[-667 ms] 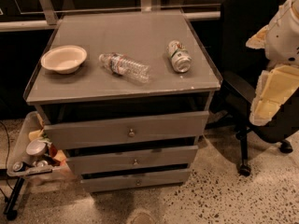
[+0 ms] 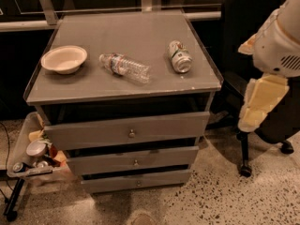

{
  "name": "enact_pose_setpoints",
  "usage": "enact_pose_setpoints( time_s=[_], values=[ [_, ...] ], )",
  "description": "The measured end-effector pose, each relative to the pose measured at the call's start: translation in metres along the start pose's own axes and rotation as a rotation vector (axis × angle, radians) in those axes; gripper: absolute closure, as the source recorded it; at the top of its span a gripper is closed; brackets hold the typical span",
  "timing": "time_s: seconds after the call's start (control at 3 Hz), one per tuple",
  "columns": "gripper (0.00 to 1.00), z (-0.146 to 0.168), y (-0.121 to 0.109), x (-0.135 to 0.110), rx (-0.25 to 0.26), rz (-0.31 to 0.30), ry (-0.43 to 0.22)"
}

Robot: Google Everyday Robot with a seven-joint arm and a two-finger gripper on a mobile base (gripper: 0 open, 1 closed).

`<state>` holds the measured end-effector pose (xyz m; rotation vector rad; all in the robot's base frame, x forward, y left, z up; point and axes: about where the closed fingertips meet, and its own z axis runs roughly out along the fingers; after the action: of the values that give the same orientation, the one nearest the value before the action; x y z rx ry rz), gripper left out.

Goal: Open middle drawer

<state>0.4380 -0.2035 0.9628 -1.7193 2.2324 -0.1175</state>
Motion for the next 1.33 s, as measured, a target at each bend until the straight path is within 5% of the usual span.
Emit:
enact_pose_setpoints(
  time_s=[1.0, 1.33],
  values=[
    [0.00, 0.193, 0.084, -0.058, -0.188, 0.139, -0.091],
    [0.00, 0.238, 0.090, -0.068, -0.257, 0.168, -0.107]
  ],
)
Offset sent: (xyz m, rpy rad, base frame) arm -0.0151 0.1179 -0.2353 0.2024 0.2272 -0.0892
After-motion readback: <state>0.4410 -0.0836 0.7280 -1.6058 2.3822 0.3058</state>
